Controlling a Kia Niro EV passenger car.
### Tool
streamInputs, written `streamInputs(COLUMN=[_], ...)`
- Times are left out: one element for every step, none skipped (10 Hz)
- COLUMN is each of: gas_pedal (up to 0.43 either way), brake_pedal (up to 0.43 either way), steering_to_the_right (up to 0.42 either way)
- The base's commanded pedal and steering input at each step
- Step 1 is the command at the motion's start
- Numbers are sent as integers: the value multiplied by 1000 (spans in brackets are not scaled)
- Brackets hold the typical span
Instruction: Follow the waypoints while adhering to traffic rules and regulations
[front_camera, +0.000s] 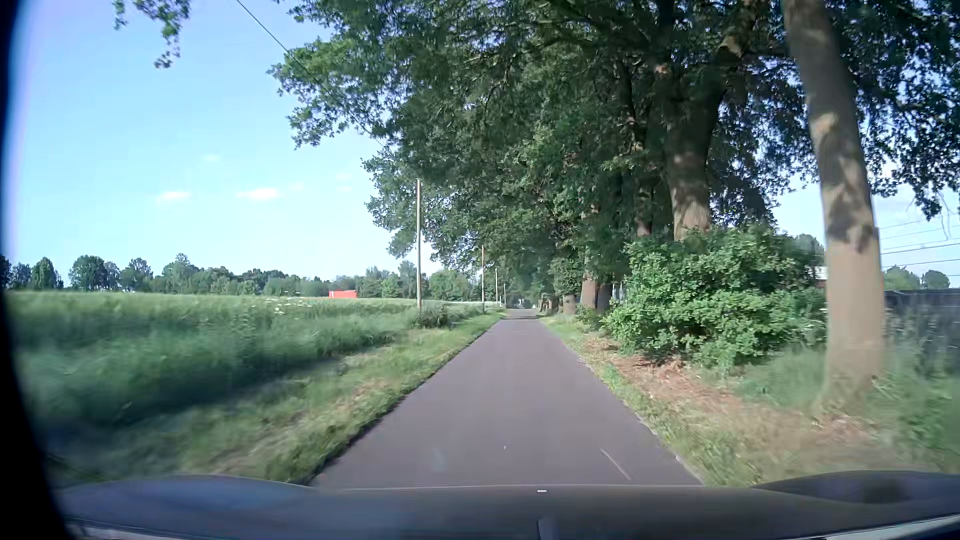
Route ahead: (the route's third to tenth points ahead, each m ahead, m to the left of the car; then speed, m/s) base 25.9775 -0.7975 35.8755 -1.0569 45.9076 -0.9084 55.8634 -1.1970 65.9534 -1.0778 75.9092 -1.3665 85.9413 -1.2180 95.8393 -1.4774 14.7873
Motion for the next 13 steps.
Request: streamInputs(gas_pedal=[197,197,197,197,197,197,197,197,197,197,197,197,197], brake_pedal=[6,6,6,6,6,6,6,6,6,6,6,0,6], steering_to_the_right=[6,6,6,5,5,5,5,4,3,2,1,0,0])
